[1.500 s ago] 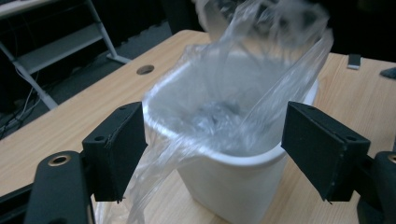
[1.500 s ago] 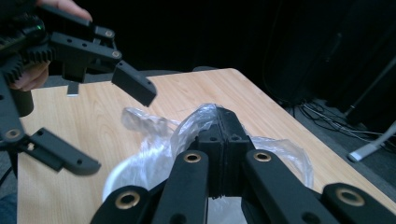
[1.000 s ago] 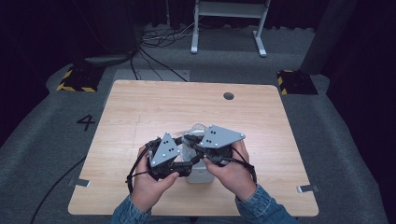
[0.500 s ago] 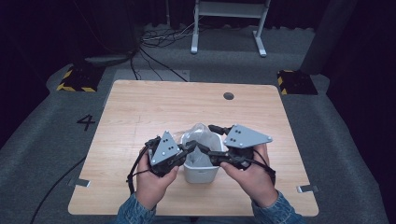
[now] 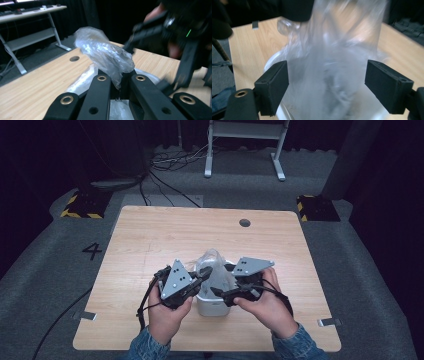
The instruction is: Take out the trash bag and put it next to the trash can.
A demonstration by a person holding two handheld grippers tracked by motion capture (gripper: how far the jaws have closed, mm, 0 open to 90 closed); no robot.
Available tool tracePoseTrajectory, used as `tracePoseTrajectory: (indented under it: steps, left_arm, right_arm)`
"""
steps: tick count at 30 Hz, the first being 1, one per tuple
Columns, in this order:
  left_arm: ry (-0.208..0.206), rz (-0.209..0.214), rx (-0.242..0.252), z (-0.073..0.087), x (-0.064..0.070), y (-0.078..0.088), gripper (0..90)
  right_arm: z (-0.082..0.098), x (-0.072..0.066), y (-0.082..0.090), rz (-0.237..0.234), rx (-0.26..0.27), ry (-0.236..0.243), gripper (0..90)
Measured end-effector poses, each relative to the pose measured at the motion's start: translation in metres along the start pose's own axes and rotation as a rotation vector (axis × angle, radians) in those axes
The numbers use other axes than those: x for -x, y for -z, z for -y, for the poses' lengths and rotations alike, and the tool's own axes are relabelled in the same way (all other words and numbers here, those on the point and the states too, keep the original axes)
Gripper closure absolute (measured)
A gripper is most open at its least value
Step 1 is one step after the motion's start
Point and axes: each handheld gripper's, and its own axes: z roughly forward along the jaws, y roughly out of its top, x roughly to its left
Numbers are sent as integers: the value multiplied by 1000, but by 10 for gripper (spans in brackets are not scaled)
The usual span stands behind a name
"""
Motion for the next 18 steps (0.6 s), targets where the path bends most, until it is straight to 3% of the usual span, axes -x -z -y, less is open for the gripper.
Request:
tracePoseTrajectory:
  steps: [9, 12, 15, 18]
  left_arm:
    - [17, -4, 5, 7, -12, 10, 875]
    - [26, -11, 4, 9, -14, 12, 849]
    - [32, -11, 3, 10, -16, 16, 799]
    - [51, -15, 9, 12, -18, 19, 667]
  right_arm:
    - [-15, 3, -38, -25, -194, 34, 305]
    - [-18, 4, -46, -51, -241, 46, 449]
    - [-19, 5, -48, -73, -253, 36, 616]
    - [-19, 7, -47, -74, -251, 47, 793]
